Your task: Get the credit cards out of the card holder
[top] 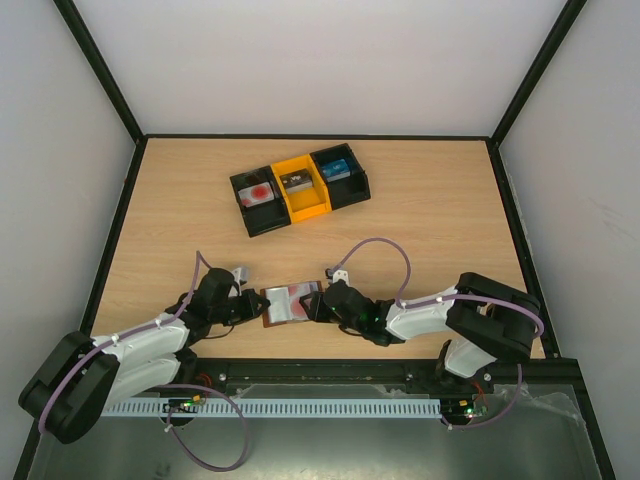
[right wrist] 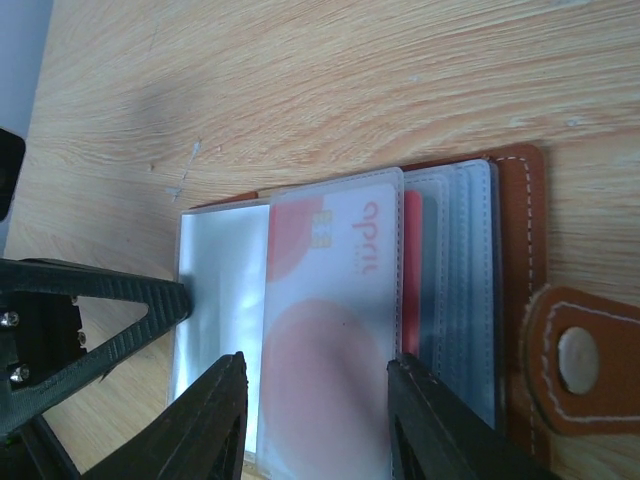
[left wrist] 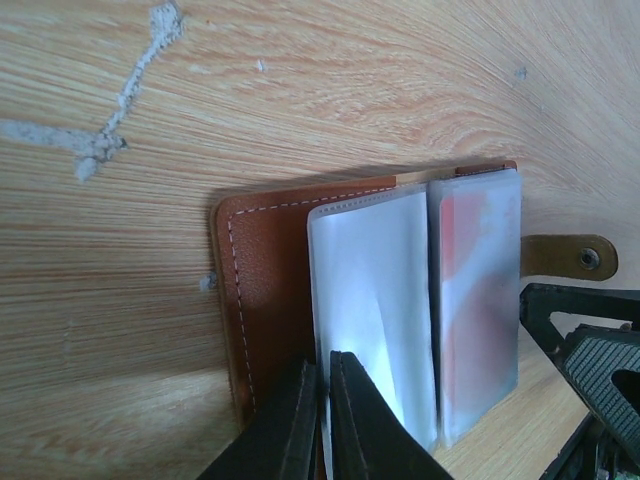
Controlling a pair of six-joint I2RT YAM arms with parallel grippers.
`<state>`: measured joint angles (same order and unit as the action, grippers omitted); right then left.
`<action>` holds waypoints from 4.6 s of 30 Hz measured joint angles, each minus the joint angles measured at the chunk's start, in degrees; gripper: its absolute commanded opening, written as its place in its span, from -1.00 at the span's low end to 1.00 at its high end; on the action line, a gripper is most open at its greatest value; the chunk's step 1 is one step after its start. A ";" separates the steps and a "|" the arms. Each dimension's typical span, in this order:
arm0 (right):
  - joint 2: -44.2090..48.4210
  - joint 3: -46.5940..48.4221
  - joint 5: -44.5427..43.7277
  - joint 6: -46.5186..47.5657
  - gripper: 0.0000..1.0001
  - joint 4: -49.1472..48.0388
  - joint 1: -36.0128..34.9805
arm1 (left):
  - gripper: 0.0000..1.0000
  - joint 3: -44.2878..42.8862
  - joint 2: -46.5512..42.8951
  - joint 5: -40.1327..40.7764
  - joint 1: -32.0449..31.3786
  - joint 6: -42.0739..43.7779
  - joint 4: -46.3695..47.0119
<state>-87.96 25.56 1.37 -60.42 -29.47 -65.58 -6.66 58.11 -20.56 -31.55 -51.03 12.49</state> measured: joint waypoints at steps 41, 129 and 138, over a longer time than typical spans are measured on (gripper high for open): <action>2.91 -1.27 6.43 0.72 -0.15 -7.15 0.00 | -0.85 0.02 0.13 -0.79 -0.22 -1.18 0.74; -10.29 12.61 7.45 0.22 -0.28 5.81 0.00 | -0.90 0.61 -1.66 -0.59 -0.50 -2.10 -1.42; -10.29 13.66 6.75 0.22 -0.28 8.04 0.00 | -0.88 0.61 -2.03 -0.46 -0.50 -2.12 -1.49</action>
<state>-98.26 39.22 8.12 -60.20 -21.43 -65.58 -6.04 56.07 -21.02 -32.05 -53.15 11.00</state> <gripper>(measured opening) 0.359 0.061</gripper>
